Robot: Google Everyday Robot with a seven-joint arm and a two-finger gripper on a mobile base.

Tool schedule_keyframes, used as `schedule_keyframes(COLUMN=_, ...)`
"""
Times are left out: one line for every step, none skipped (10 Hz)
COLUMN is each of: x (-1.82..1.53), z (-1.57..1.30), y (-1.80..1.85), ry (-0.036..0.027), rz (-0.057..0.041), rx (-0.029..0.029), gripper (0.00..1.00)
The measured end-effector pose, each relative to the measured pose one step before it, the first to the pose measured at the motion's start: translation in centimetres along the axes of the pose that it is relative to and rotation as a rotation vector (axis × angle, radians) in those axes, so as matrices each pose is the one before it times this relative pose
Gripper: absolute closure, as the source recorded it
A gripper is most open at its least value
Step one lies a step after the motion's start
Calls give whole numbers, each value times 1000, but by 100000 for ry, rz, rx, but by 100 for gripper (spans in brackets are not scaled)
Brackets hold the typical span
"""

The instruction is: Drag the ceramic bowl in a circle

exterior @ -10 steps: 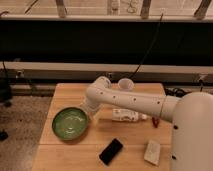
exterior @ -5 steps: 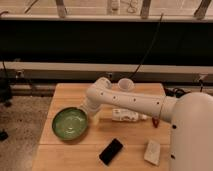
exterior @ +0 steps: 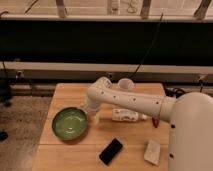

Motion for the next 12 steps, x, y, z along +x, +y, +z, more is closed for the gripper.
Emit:
schedule_keyframes(x=-124, z=289, y=-370, ry=-2472, rz=-3583, rx=-570, gripper=20)
schedule_keyframes(x=-71, z=470, y=-178, ry=-2760, rz=-2931, rx=-1168, gripper=20)
schedule_keyframes(x=-42, z=554, y=73, ry=-2924, rz=-3688, rx=-2333, gripper=20)
schedule_keyframes(x=-57, z=212, y=61, ry=-1763, rz=-2746, rx=-1405, gripper=20)
schedule_keyframes(x=-127, z=25, y=144, ry=-1183, rz=-2279, rx=-1134, gripper=20)
schedule_keyframes(x=-106, z=37, y=313, ry=-708, rz=-2531, rx=-1677, gripper=20)
schedule_keyframes(x=-155, z=-28, y=209, ry=-179, rz=-1612, rx=-1328, gripper=20)
schedule_keyframes(x=-222, z=27, y=138, ry=-13, rz=-2334, rx=-1652, gripper=24)
schedule_keyframes(x=-199, z=43, y=127, ry=-3, rz=-1917, rx=-1471, gripper=33)
schedule_keyframes(x=-220, z=127, y=155, ry=-121, rz=-1851, rx=-1715, gripper=45)
schedule_keyframes(x=-127, z=64, y=38, ry=-11, rz=-863, rx=-779, gripper=53)
schedule_keyframes(x=-94, z=55, y=148, ry=-13, rz=-670, rx=-667, gripper=63)
